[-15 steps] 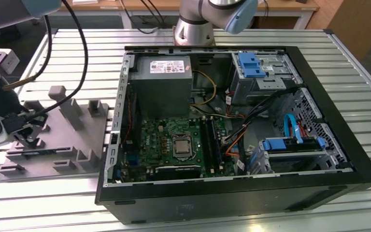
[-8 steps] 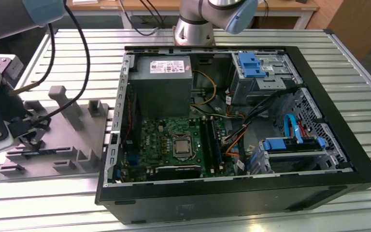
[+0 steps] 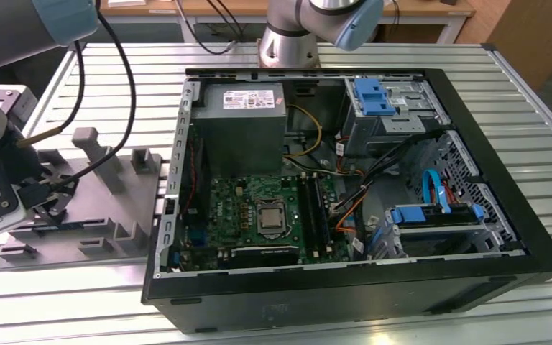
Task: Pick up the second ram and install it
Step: 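Reach for the second ram, then pick up the second ram and move it above second insertion slot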
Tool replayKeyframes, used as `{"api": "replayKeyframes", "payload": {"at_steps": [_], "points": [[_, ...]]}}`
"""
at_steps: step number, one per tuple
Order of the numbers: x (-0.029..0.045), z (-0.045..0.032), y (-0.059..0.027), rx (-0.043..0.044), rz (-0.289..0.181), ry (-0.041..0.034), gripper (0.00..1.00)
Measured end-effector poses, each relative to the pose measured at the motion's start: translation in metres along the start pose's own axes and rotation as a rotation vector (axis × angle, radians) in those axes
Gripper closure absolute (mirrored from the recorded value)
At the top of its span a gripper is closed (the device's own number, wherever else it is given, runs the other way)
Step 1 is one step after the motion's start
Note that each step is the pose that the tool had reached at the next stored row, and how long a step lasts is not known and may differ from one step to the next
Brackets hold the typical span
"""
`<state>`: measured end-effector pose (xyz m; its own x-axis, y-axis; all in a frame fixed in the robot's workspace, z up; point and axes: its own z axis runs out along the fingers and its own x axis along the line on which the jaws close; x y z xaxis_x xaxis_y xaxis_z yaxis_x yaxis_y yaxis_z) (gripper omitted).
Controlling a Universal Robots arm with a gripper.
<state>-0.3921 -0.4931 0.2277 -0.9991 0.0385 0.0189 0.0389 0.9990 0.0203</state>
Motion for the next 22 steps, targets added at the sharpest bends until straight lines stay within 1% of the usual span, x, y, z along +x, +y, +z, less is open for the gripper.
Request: {"api": "replayKeyframes", "payload": {"at_steps": [14, 17, 22], "points": [[0.0, 0.0005, 0.0, 0.0, -0.005, 0.0, 0.9], [0.0, 0.0006, 0.0, 0.0003, -0.022, 0.0003, 0.9], [0.0, 0.0006, 0.0, 0.0011, -0.065, 0.0012, 0.9]]}}
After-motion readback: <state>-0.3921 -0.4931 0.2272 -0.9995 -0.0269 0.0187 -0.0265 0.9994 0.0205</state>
